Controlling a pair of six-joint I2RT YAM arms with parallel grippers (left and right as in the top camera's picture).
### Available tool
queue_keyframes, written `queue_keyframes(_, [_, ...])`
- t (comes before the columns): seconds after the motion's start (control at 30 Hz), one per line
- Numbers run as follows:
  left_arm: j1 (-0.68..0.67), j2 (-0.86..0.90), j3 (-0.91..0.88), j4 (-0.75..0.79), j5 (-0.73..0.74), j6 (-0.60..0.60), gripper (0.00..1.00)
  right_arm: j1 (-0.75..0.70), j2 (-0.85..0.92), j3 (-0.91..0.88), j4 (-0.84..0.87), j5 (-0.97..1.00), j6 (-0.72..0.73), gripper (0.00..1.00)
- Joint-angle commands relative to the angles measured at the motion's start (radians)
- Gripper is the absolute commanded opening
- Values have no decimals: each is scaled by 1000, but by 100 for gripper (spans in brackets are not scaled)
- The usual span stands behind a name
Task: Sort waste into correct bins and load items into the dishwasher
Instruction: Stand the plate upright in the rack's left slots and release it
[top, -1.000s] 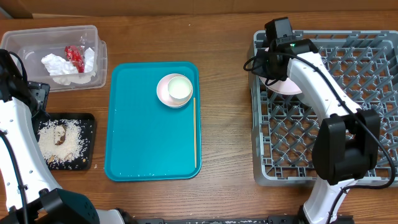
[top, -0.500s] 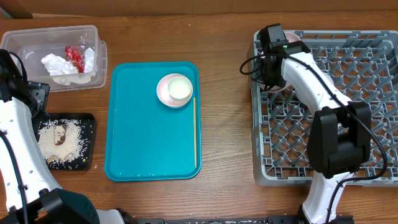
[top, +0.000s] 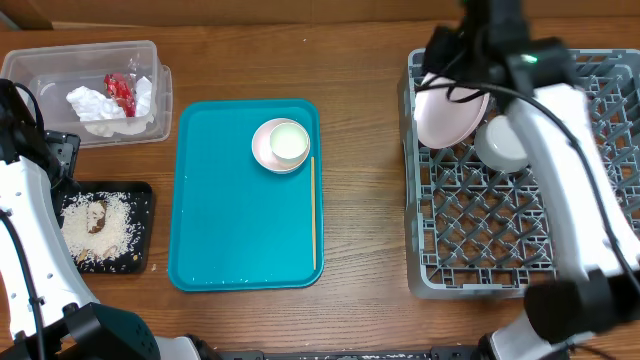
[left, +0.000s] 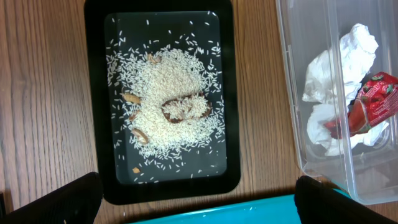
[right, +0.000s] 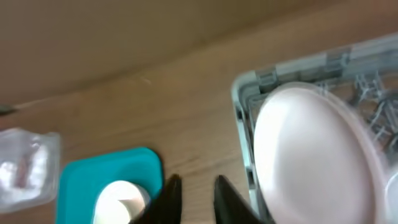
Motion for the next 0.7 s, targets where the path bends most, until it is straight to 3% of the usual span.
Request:
queue_keyframes(0.0, [2,2,2,-2,-18,16,100,-35,-61,27,-11,66,-2,23])
queue_keyframes(0.17, [2,2,2,-2,-18,16,100,-186,-28,16,-80,101,27,21])
queue_keyframes(0.37, [2,2,2,-2,-17,16,100,-276,93,15,-158,97,23,4])
queue_keyframes(0.67, [2,2,2,-2,-18,16,100,-277,229,15,-166,-114,15,4])
